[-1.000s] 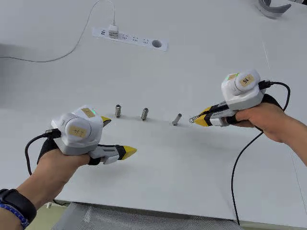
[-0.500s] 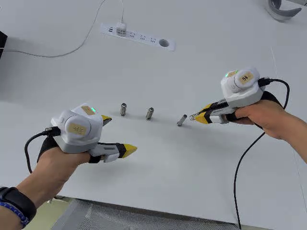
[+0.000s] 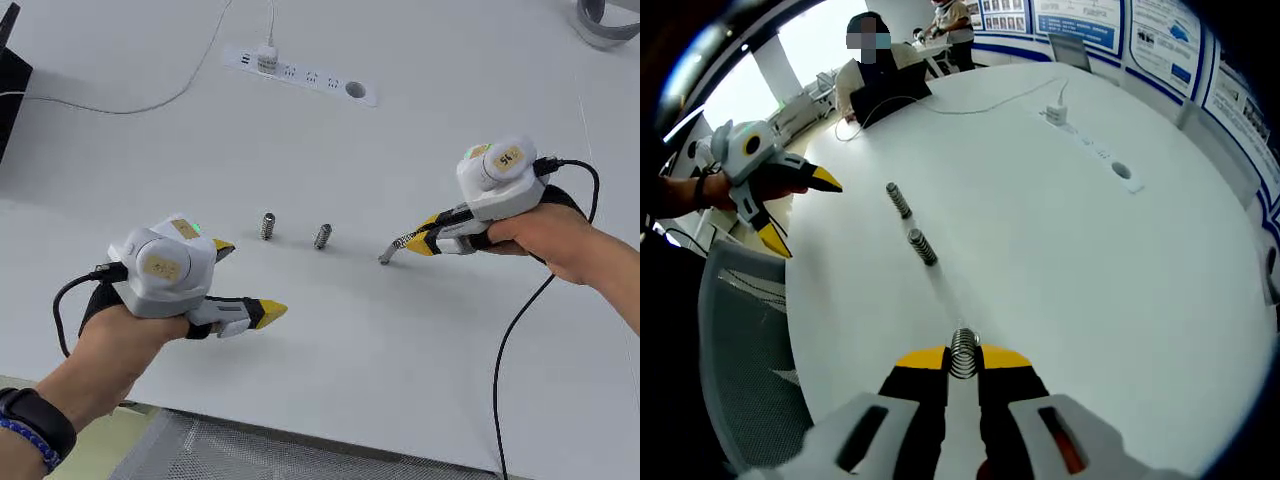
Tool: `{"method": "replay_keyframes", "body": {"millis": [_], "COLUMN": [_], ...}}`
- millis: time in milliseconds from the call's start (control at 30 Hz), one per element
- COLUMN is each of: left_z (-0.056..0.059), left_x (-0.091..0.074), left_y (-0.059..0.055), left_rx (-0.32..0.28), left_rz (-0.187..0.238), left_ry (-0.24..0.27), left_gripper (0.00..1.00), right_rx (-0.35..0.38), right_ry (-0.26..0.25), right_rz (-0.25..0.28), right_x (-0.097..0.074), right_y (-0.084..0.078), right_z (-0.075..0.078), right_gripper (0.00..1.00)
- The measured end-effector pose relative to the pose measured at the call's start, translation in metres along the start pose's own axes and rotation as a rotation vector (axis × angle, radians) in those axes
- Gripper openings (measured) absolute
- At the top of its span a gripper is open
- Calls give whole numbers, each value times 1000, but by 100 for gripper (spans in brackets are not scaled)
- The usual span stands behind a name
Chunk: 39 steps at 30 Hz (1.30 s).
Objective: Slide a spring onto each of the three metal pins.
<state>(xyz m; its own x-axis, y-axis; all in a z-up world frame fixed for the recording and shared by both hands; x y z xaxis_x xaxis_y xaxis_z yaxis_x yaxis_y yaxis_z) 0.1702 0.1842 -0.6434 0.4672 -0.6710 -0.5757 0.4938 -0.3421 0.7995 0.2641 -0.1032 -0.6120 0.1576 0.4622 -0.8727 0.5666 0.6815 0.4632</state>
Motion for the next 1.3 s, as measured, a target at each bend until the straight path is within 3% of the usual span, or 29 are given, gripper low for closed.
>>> {"method": "replay_keyframes", "body": {"millis": [1300], "left_z": [-1], "left_x": [-7], "left_y": [-3], "left_rx": [-18], "left_rz": [-7], "left_ry": [6], "left_gripper": [65], "right_rx": [-63], "right_ry": [-2], "right_rz": [-35], "right_x": [21], "right_y": [6], "right_z": [-2], "right_gripper": [13]}}
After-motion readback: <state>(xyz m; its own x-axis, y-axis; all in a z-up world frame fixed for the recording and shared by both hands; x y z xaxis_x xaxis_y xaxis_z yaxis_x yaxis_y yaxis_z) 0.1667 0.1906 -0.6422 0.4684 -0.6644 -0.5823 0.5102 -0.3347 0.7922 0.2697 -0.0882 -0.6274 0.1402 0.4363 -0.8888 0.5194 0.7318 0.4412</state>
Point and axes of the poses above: the centre of the closed fingertips' face, and the gripper's own axes: x roughly forward along the fingers, z roughly to its right, y roughly out of its top, the point moved 9 cm from there along -x, roughly backward along the fingers, and after that the axes turned 2 degrees about x, right-handed, at the moved point
